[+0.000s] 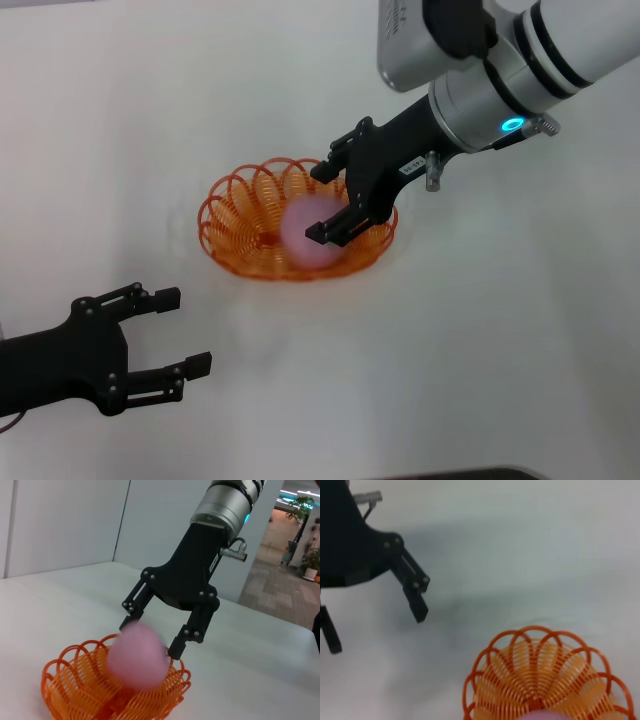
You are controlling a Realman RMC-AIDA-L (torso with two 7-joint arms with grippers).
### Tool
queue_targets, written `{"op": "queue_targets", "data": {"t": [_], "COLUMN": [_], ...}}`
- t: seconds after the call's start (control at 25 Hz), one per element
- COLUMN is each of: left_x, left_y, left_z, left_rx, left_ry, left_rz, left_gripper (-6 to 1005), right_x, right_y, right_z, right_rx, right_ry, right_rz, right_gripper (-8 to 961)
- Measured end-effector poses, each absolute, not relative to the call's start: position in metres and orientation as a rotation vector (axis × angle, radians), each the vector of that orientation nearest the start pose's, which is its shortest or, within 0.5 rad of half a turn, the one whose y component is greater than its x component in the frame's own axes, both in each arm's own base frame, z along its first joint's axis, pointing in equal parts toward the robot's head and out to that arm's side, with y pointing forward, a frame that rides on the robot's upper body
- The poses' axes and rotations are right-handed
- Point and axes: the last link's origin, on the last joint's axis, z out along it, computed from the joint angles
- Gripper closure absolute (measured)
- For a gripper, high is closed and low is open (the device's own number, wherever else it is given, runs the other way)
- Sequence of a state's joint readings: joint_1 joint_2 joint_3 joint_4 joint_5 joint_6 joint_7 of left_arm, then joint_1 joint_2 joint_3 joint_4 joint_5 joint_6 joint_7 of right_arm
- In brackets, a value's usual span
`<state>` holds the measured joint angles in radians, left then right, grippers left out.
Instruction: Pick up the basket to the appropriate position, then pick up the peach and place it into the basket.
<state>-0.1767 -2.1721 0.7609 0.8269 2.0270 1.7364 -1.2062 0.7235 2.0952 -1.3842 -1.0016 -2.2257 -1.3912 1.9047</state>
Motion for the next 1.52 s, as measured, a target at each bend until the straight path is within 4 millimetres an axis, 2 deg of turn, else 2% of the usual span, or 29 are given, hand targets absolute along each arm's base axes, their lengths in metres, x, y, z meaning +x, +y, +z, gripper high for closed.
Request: {"op": "queue_targets", "data": {"t": [0.24, 0.48, 0.64, 1.08, 1.28, 1.52], "left_x": [-0.308, -0.307, -0.307, -0.304, -0.303, -0.306], "left_y": [0.215, 0.216, 0.216, 0.221, 0.222, 0.220], "left_z": [-0.018, -0.018, -0.018, -0.018, -0.020, -0.023], "left_rx": [-2.793, -2.793, -2.788, -2.763, -2.770, -2.771], "left_ry": [-0.618, -0.617, -0.614, -0.608, -0.582, -0.594], "left_rz": [-0.703, -0.707, -0.717, -0.756, -0.759, -0.749], "left_gripper": [141, 141, 141, 140, 140, 140], "right_x": [0.159, 0.173, 0.192, 0.267, 0.300, 0.321], "right_y": [0.364, 0.361, 0.348, 0.282, 0.252, 0.231], "right_z": [-0.046, -0.025, -0.016, 0.002, 0.000, -0.016], "right_rx": [-3.030, -2.988, -2.980, -2.834, -2.751, -2.707], "right_ry": [0.349, 0.389, 0.396, 0.477, 0.484, 0.513], "right_rz": [-0.021, 0.177, 0.286, 0.639, 0.742, 0.741], "right_gripper": [129, 129, 128, 129, 130, 131]}}
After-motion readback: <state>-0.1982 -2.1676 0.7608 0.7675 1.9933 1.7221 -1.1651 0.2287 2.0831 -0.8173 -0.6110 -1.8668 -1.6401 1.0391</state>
